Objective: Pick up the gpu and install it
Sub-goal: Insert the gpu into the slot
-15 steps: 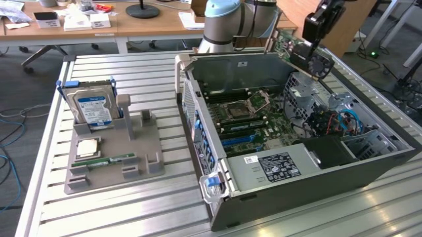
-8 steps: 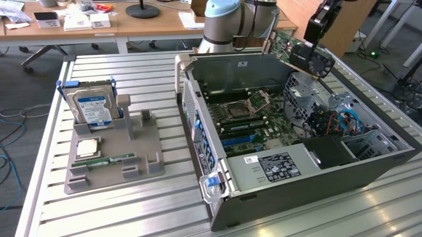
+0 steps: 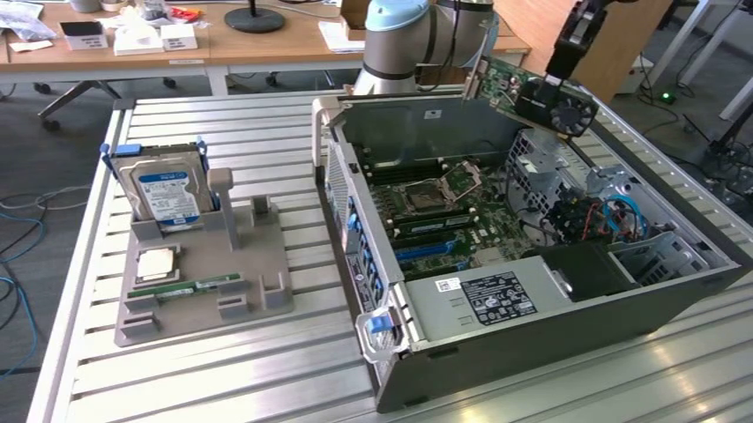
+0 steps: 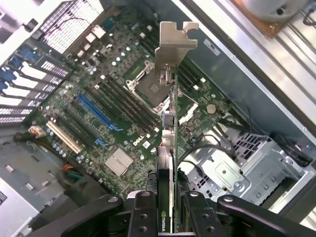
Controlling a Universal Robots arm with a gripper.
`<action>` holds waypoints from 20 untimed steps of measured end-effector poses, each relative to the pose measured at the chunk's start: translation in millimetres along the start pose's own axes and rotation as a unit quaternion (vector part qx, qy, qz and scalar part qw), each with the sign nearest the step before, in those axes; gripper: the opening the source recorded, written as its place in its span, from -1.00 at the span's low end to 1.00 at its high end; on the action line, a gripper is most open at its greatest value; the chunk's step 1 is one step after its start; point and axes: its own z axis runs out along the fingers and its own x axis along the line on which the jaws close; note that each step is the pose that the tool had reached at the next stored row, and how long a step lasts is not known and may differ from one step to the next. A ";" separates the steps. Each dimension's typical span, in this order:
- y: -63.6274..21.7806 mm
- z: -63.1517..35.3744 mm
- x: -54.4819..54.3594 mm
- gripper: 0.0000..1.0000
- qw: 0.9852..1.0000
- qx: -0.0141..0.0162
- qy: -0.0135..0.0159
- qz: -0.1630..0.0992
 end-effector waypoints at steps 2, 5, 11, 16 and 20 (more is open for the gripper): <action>0.0 0.0 0.0 -0.47 1.000 0.000 0.001 -0.018; 0.0 0.1 0.0 -0.47 0.999 -0.001 0.002 -0.045; 0.0 0.2 0.0 -0.47 0.995 -0.002 0.005 -0.098; 0.0 0.3 0.0 -0.47 0.990 -0.003 0.007 -0.143; 0.0 0.4 0.0 -0.47 0.984 -0.004 0.009 -0.179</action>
